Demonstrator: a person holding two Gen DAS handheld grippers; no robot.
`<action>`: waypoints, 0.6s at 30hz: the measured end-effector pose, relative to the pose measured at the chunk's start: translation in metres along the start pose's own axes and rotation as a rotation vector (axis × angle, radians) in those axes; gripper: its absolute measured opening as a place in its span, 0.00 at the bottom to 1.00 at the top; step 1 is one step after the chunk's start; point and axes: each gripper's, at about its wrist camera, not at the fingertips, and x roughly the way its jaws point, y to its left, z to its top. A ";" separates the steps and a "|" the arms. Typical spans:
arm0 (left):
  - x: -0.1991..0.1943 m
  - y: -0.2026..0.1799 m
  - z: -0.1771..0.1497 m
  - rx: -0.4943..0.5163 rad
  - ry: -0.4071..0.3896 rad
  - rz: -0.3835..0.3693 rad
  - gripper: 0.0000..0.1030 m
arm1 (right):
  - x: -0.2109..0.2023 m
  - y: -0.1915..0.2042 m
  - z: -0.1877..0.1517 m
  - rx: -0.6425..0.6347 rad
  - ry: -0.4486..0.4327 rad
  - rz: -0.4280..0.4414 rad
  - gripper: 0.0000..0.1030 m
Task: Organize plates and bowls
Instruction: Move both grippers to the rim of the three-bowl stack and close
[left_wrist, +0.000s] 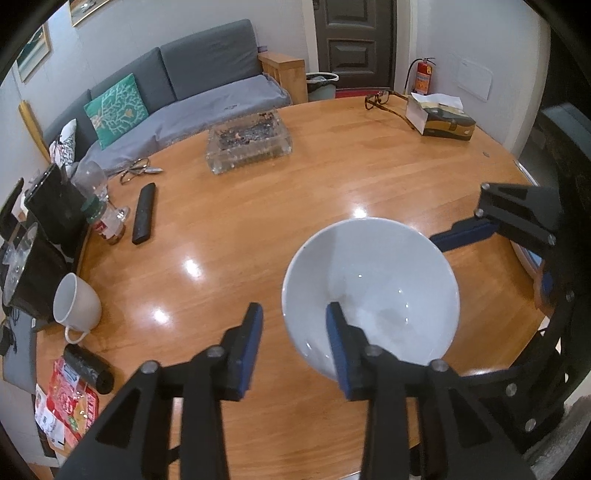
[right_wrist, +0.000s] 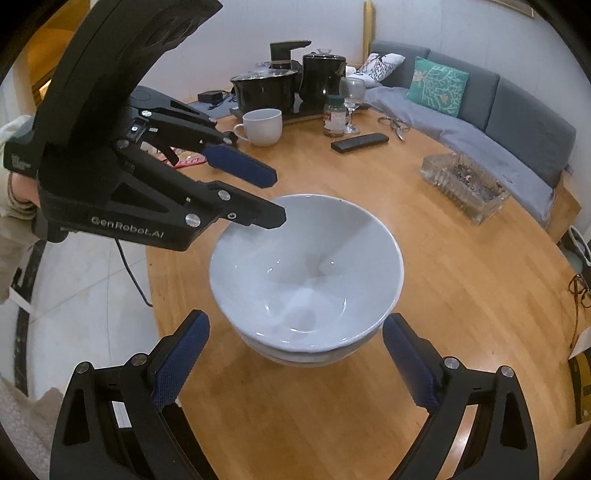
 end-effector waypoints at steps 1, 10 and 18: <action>0.000 0.001 0.000 -0.009 -0.002 0.002 0.49 | -0.003 0.001 -0.002 0.016 -0.014 -0.002 0.90; 0.008 0.009 -0.001 -0.061 -0.014 -0.056 0.62 | -0.027 0.027 -0.036 0.148 -0.204 -0.141 0.97; 0.018 0.013 -0.006 -0.075 -0.017 -0.078 0.71 | -0.019 0.039 -0.044 0.169 -0.260 -0.270 0.99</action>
